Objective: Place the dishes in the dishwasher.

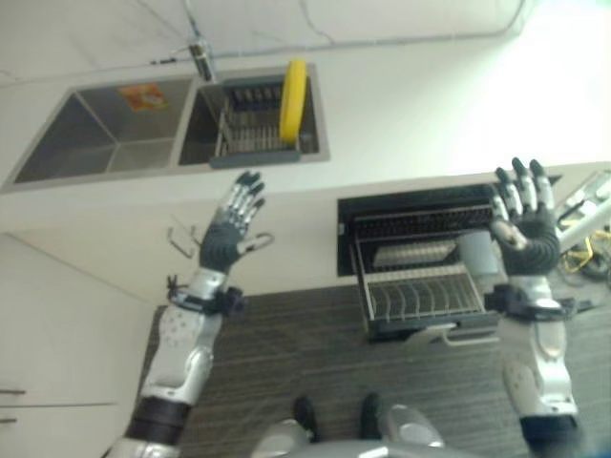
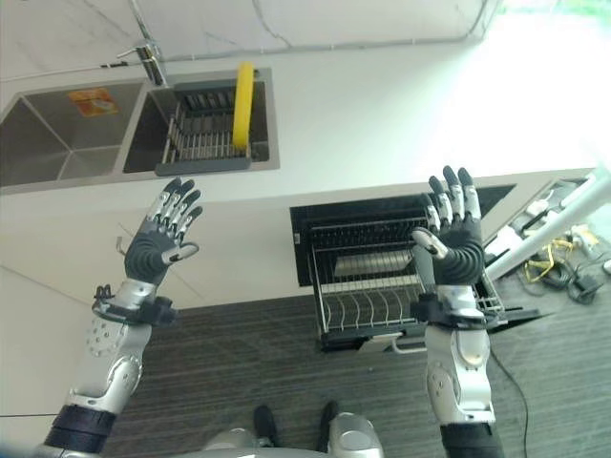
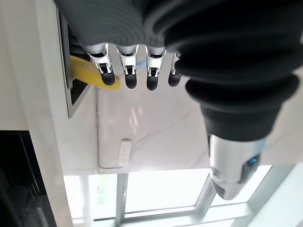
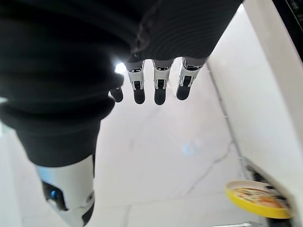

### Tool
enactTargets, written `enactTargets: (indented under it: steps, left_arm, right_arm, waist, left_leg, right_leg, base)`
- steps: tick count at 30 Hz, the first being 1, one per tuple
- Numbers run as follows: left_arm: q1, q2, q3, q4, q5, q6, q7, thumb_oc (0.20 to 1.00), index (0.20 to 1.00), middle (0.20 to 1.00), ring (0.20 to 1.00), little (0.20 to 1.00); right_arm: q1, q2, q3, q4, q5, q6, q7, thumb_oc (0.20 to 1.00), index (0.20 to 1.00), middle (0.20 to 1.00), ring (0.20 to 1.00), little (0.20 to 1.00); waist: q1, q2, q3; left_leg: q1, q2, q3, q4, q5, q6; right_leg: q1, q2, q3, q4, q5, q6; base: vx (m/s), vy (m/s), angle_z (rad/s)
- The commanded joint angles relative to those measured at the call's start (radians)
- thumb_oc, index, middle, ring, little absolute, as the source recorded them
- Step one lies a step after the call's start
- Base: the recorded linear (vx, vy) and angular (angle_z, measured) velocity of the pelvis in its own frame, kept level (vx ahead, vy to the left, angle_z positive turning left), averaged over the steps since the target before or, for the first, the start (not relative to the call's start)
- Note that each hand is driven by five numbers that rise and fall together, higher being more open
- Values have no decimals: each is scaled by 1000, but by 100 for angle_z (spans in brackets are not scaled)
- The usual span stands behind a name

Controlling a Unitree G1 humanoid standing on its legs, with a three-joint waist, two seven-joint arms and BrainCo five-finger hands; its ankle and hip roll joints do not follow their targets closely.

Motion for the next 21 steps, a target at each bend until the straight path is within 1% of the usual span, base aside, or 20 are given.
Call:
enactTargets:
  steps: [1, 2, 3, 4, 5, 6, 7, 8, 9, 10, 11, 12, 13, 15, 17, 18, 20, 21]
  left_arm:
    - [-6, -1, 23, -68, -12, -96, 11, 1000, 1000, 1000, 1000, 1000]
    - [-4, -5, 22, -62, -15, -94, 0, 1000, 1000, 1000, 1000, 1000]
    - [5, -16, 26, -59, -11, -104, -17, 1000, 1000, 1000, 1000, 1000]
    - [14, -21, 32, -63, -11, -109, -9, 1000, 1000, 1000, 1000, 1000]
    - [24, -23, 39, -71, -21, -118, 8, 1000, 1000, 1000, 1000, 1000]
    - [43, -23, 54, -81, -48, -125, 27, 1000, 1000, 1000, 1000, 1000]
    - [72, -28, 79, -90, -51, -120, 14, 1000, 1000, 1000, 1000, 1000]
    - [85, -31, 88, -88, -36, -114, -5, 1000, 1000, 1000, 1000, 1000]
    - [88, -33, 94, -83, -42, -119, -17, 1000, 1000, 1000, 1000, 1000]
    - [89, -28, 101, -75, -56, -133, -25, 1000, 1000, 1000, 1000, 1000]
    - [80, -26, 103, -67, -38, -133, -37, 1000, 1000, 1000, 1000, 1000]
    - [70, -21, 99, -68, -22, -128, -40, 1000, 1000, 1000, 1000, 1000]
    - [55, -13, 89, -73, -5, -108, -27, 1000, 1000, 1000, 1000, 1000]
    - [55, -11, 84, -80, -17, -89, -32, 1000, 1000, 1000, 1000, 1000]
    - [67, -10, 84, -90, -16, -82, -42, 1000, 1000, 1000, 1000, 1000]
    - [81, -5, 88, -104, 1, -85, -32, 1000, 1000, 1000, 1000, 1000]
    - [98, 8, 98, -121, 7, -97, -5, 1000, 1000, 1000, 1000, 1000]
    - [104, 12, 103, -128, 13, -102, 2, 1000, 1000, 1000, 1000, 1000]
  right_arm:
    - [-27, -29, -42, -74, 8, -89, -32, 1000, 1000, 1000, 1000, 1000]
    - [-33, -26, -37, -67, 39, -95, -31, 1000, 1000, 1000, 1000, 1000]
    - [-43, -9, -27, -60, 23, -103, -24, 1000, 1000, 1000, 1000, 1000]
    - [-45, -1, -23, -64, -4, -102, -13, 1000, 1000, 1000, 1000, 1000]
    - [-42, 2, -18, -73, -30, -99, -6, 1000, 1000, 1000, 1000, 1000]
    - [-39, 5, -5, -87, -38, -87, -3, 1000, 1000, 1000, 1000, 1000]
    - [-37, 3, 10, -93, -40, -88, -4, 1000, 1000, 1000, 1000, 1000]
    - [-30, -1, 7, -102, -29, -86, -9, 1000, 1000, 1000, 1000, 1000]
    - [-24, -4, -1, -112, -18, -78, -9, 1000, 1000, 1000, 1000, 1000]
    - [-12, -6, -11, -118, -18, -74, -5, 1000, 1000, 1000, 1000, 1000]
    - [7, 2, -29, -118, 10, -84, -14, 1000, 1000, 1000, 1000, 1000]
    - [19, 11, -44, -125, 13, -92, -12, 1000, 1000, 1000, 1000, 1000]
    - [29, 24, -51, -127, -5, -89, -13, 1000, 1000, 1000, 1000, 1000]
    - [28, 34, -54, -125, 11, -74, -15, 1000, 1000, 1000, 1000, 1000]
    - [26, 52, -53, -119, 12, -70, -9, 1000, 1000, 1000, 1000, 1000]
    - [23, 65, -48, -120, 2, -64, -1, 1000, 1000, 1000, 1000, 1000]
    - [6, 73, -31, -118, -2, -54, 6, 1000, 1000, 1000, 1000, 1000]
    - [-3, 76, -23, -117, -12, -51, 5, 1000, 1000, 1000, 1000, 1000]
  waist:
    - [-6, -22, 5]
    - [0, -21, 5]
    - [2, -10, 5]
    - [2, -1, 3]
    - [5, 9, 3]
    - [16, 25, 4]
    - [35, 29, 5]
    - [36, 30, 5]
    - [34, 32, 5]
    - [29, 39, 2]
    - [11, 45, -4]
    - [5, 48, -11]
    - [-1, 49, -16]
    - [1, 49, -20]
    - [8, 48, -25]
    - [21, 46, -27]
    - [52, 45, -26]
    - [67, 45, -26]
  left_leg:
    - [-57, -6, -10, 343, -123, -40]
    - [-72, -2, -23, 348, -107, -41]
    - [-82, 14, -37, 306, -82, -43]
    - [-81, 25, -41, 259, -57, -53]
    - [-77, 37, -59, 189, -24, -67]
    - [-100, 68, -122, 88, 53, -95]
    - [-115, 110, -193, 11, 119, -117]
    - [-118, 135, -208, -7, 132, -121]
    - [-111, 144, -206, -12, 129, -120]
    - [-89, 134, -212, -25, 96, -115]
    - [-56, 119, -181, -31, 68, -109]
    - [-32, 95, -182, -38, 45, -97]
    - [0, 49, -189, -48, 14, -66]
    - [14, 24, -196, -53, -3, -47]
    - [25, 9, -175, -64, -13, -31]
    - [34, 3, -142, -81, -16, -22]
    - [47, 6, -74, -108, -18, -15]
    - [51, 8, -46, -116, -21, -12]
  right_leg:
    - [7, 29, 19, -24, 30, 19]
    - [9, 28, 22, -22, 32, 14]
    - [14, 35, 48, -19, 25, 12]
    - [23, 38, 66, -27, 20, 14]
    - [38, 44, 94, -39, 15, 19]
    - [66, 54, 147, -56, 2, 26]
    - [100, 52, 199, -69, -14, 30]
    - [113, 42, 212, -68, -22, 35]
    - [116, 32, 217, -62, -27, 39]
    - [114, 16, 229, -50, -30, 50]
    - [110, -18, 218, -38, -22, 69]
    - [97, -42, 215, -29, -11, 88]
    - [73, -81, 220, -19, 13, 115]
    - [60, -99, 216, -22, 35, 128]
    - [45, -120, 196, -32, 65, 147]
    - [32, -130, 157, -42, 90, 162]
    - [17, -128, 61, -32, 109, 172]
    - [9, -128, 24, -18, 116, 174]
  base:
    - [63, -36, 15]
    - [151, 108, 2]
    - [207, 216, -5]
    - [286, 318, -36]
    - [355, 386, -69]
    - [522, 483, -93]
    - [607, 531, -141]
    - [533, 495, -197]
    - [448, 528, -208]
    - [479, 704, -149]
    - [467, 752, -77]
    - [437, 789, -70]
    - [259, 505, -62]
    - [155, 286, -24]
    - [78, 198, 10]
    - [16, 193, -12]
    - [-42, 162, -51]
    - [-107, 122, -92]
